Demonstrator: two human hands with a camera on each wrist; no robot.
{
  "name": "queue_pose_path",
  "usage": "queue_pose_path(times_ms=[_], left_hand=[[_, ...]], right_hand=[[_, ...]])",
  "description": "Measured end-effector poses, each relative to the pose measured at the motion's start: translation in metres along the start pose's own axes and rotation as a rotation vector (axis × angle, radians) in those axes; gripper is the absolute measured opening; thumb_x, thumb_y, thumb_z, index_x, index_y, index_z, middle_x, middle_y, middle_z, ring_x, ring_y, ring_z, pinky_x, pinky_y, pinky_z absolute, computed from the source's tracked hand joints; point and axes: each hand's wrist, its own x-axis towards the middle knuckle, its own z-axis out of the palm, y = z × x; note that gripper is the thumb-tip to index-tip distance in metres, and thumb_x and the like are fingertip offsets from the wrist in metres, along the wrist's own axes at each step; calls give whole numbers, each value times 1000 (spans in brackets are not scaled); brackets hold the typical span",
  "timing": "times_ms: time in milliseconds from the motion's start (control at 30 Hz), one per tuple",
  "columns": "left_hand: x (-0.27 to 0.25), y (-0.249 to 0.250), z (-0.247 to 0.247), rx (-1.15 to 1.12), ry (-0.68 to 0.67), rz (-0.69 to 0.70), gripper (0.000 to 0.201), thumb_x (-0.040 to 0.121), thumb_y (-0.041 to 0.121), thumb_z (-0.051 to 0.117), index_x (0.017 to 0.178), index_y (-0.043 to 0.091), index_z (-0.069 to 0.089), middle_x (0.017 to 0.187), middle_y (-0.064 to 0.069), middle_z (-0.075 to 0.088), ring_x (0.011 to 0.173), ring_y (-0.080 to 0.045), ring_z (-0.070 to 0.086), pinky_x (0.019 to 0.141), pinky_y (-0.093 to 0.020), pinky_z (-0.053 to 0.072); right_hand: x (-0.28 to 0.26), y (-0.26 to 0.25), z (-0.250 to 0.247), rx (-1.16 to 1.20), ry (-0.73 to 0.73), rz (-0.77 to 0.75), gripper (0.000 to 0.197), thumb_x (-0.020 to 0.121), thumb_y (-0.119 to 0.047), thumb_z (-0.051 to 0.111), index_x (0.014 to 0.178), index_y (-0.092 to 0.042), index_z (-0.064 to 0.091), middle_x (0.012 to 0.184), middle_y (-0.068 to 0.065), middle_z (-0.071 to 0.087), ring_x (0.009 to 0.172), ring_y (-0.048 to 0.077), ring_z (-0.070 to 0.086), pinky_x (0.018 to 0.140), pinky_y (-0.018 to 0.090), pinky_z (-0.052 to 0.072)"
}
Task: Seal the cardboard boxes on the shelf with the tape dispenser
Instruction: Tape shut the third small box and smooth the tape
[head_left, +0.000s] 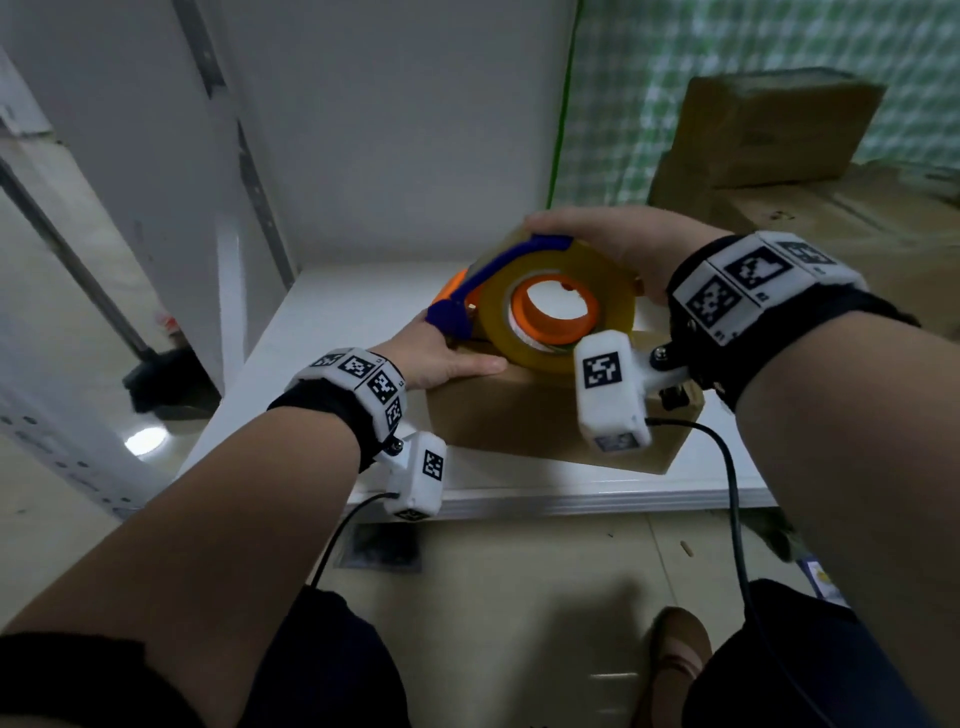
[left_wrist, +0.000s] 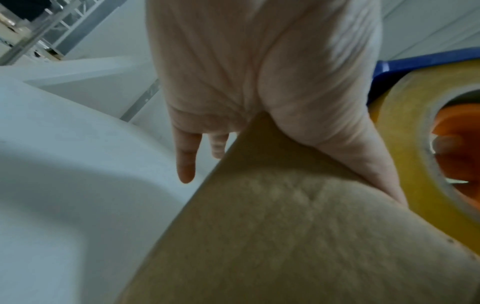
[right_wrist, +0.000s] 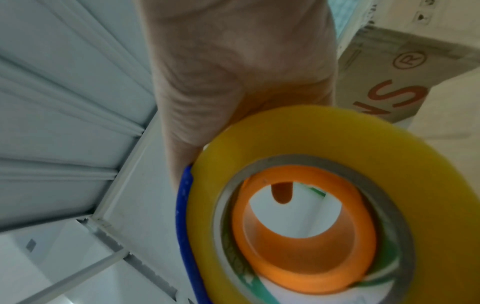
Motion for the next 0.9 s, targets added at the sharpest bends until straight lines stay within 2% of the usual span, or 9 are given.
queue_pose_path(times_ms=[100, 200, 233, 333, 433, 567, 700, 800, 900], left_hand=[[2, -2, 1, 5, 8, -17, 76, 66, 35, 84, 132, 26, 47, 113, 16, 60, 109, -4, 55, 93, -21, 43], [9, -6, 0, 69, 29, -57, 92, 48, 62, 85, 128, 30, 51, 121, 10, 61, 112, -10, 56, 101, -36, 45], [10, -6, 0, 86, 20, -63, 91, 49, 63, 84, 126, 28, 51, 119, 10, 61, 109, -8, 57, 99, -35, 46], [7, 0, -2, 132, -21, -91, 65, 73, 41, 78, 125, 22, 42, 113, 10, 55, 98, -1, 53, 85, -19, 43], [9, 2, -3, 244, -19, -66, 76, 74, 48, 73, 136, 25, 37, 132, 0, 43, 119, -15, 45, 98, -29, 39], [13, 15, -6, 554, -96, -35, 91, 69, 70, 63, 143, 27, 31, 153, -4, 22, 143, -27, 15, 116, -48, 17], [16, 41, -11, 781, -191, 52, 94, 58, 76, 50, 139, 30, 38, 134, 4, 52, 121, -19, 48, 107, -45, 31], [20, 58, 4, 785, -290, 102, 83, 58, 70, 71, 129, 32, 49, 122, 9, 59, 112, -15, 53, 102, -36, 37], [29, 57, 20, 650, -305, 109, 102, 34, 76, 78, 121, 29, 52, 116, 10, 62, 108, -13, 56, 100, -36, 42]], right_hand=[[-2, 4, -2, 53, -38, -44, 48, 75, -47, 74, 107, -12, 69, 94, 8, 74, 77, 21, 71, 69, 31, 58], [-2, 6, -7, 20, 41, -83, 51, 65, -48, 79, 101, -13, 71, 91, 8, 75, 79, 23, 72, 75, 35, 59], [-4, 7, -12, -19, 70, -92, 48, 65, -48, 77, 98, -13, 72, 91, 8, 74, 81, 24, 72, 79, 38, 58], [-17, 13, -39, -154, 111, -86, 34, 73, -49, 69, 82, -16, 68, 89, 9, 71, 79, 24, 67, 79, 35, 56], [-29, 24, -66, -185, 86, -55, 32, 78, -48, 65, 81, -15, 66, 85, 9, 70, 73, 22, 65, 71, 31, 53], [-31, 30, -69, -232, 126, -84, 38, 75, -54, 65, 81, -16, 67, 100, 13, 70, 93, 28, 66, 92, 43, 52], [-28, 29, -64, -212, 149, -111, 36, 77, -52, 64, 76, -16, 65, 102, 14, 69, 95, 30, 65, 94, 45, 51], [-28, 29, -64, -224, 141, -97, 36, 77, -52, 63, 79, -16, 66, 101, 14, 69, 94, 29, 66, 92, 44, 51], [-29, 30, -64, -207, 142, -94, 37, 75, -51, 65, 79, -15, 68, 99, 16, 71, 87, 28, 68, 86, 40, 53]])
